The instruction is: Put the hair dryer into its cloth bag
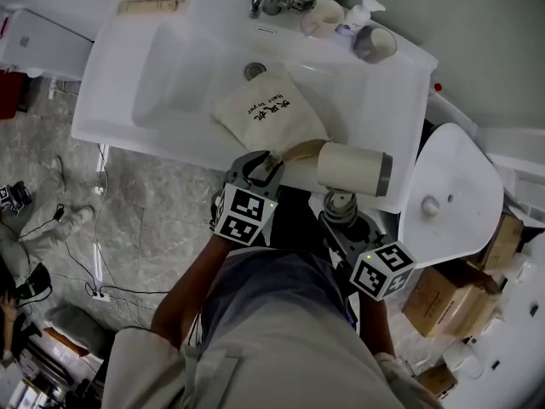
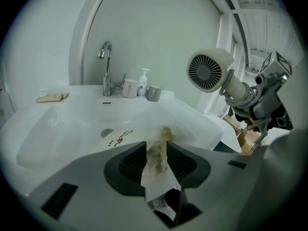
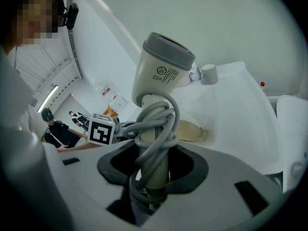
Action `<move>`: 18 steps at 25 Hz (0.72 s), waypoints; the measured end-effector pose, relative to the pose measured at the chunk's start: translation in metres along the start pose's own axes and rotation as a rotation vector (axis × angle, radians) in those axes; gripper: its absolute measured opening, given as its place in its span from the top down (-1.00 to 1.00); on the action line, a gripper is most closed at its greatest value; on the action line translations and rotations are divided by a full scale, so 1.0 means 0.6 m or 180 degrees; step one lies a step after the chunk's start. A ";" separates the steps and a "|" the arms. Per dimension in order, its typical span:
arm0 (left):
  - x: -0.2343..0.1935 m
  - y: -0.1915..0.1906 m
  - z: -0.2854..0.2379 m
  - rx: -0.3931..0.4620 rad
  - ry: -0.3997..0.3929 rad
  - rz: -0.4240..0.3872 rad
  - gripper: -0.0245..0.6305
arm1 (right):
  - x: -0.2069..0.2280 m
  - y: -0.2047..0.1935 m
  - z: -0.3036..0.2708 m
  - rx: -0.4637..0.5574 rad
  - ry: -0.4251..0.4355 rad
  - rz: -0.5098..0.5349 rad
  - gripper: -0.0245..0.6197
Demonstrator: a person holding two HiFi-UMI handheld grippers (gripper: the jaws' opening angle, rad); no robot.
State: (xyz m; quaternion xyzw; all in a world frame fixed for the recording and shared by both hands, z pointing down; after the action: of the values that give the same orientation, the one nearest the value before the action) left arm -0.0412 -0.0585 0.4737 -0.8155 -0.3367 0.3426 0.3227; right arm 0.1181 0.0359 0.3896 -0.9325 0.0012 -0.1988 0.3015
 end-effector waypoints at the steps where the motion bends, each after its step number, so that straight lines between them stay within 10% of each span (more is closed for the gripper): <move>1: -0.001 0.000 -0.001 -0.0006 0.0008 -0.0005 0.52 | 0.001 -0.003 -0.001 -0.0015 -0.0001 -0.0007 0.40; 18: -0.003 0.009 -0.006 0.0078 0.0061 -0.0023 0.79 | 0.012 -0.050 -0.028 -0.0350 0.0075 0.0008 0.40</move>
State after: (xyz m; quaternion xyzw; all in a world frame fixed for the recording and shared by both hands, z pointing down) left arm -0.0375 -0.0641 0.4723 -0.8135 -0.3323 0.3377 0.3372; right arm 0.1151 0.0500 0.4218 -0.9452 0.0168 -0.2090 0.2501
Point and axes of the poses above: the fingertips, and each gripper's own axes: z backward along the fingers, x to its right, y out of its top, the point moved 6 cm from there along z, backward along the fingers, and after that the axes turned 13 degrees about -y, right-handed, at the moved point
